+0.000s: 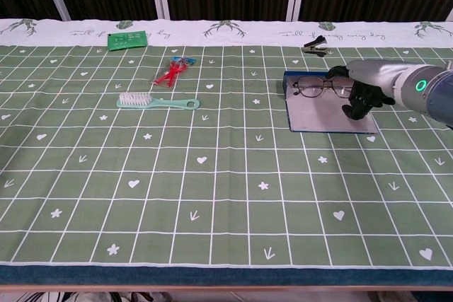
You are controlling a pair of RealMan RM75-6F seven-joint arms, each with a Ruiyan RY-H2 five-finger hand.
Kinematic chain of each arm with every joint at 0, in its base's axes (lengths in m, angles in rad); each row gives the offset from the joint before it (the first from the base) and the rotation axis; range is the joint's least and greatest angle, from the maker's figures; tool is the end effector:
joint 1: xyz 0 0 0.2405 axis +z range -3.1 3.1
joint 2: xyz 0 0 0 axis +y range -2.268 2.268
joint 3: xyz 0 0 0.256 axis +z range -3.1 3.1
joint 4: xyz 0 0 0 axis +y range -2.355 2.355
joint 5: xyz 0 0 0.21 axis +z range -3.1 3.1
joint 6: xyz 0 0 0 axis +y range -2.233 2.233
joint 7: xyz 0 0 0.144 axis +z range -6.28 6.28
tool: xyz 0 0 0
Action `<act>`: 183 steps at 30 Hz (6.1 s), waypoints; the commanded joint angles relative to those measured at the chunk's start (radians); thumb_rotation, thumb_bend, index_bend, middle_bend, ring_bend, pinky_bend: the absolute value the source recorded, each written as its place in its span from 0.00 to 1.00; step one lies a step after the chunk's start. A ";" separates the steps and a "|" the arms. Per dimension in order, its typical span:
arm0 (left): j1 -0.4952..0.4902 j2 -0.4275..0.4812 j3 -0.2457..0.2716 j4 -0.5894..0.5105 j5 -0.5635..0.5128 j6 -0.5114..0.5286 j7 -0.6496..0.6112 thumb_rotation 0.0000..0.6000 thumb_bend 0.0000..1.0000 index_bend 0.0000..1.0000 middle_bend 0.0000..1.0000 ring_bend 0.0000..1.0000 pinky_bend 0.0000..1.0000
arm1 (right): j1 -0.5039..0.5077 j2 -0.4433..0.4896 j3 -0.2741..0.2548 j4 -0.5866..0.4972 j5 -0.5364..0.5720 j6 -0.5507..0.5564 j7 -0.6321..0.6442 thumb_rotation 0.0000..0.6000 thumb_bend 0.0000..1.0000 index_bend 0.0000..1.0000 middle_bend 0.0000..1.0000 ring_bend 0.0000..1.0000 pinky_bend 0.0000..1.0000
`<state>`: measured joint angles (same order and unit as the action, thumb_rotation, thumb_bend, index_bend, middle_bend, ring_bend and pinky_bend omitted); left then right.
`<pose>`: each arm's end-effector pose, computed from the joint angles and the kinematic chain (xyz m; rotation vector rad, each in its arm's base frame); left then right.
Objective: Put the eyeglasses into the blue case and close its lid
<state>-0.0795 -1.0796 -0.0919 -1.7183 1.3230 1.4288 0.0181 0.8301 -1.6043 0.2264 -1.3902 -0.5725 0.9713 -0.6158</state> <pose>-0.3162 0.1847 0.1682 -1.2311 -1.0341 -0.8513 -0.1778 -0.3768 -0.0202 1.6228 -1.1242 0.6219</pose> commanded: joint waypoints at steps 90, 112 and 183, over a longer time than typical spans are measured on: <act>-0.002 0.002 -0.001 -0.010 -0.019 -0.006 0.023 1.00 0.35 0.13 0.00 0.00 0.00 | -0.104 -0.115 -0.020 0.149 -0.354 0.027 0.080 1.00 0.27 0.28 0.27 0.29 0.24; -0.001 0.002 -0.001 -0.009 -0.017 -0.005 0.023 1.00 0.35 0.13 0.00 0.00 0.00 | -0.108 -0.127 -0.010 0.167 -0.359 0.030 0.100 1.00 0.36 0.35 0.29 0.29 0.24; -0.001 0.009 -0.001 -0.012 -0.018 -0.010 0.007 1.00 0.35 0.16 0.00 0.00 0.00 | -0.032 -0.176 0.085 0.351 -0.370 -0.055 0.225 1.00 0.48 0.60 0.31 0.30 0.24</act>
<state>-0.0809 -1.0701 -0.0928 -1.7307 1.3051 1.4188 0.0254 0.7981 -1.7805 0.3113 -1.0381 -0.9432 0.9164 -0.3899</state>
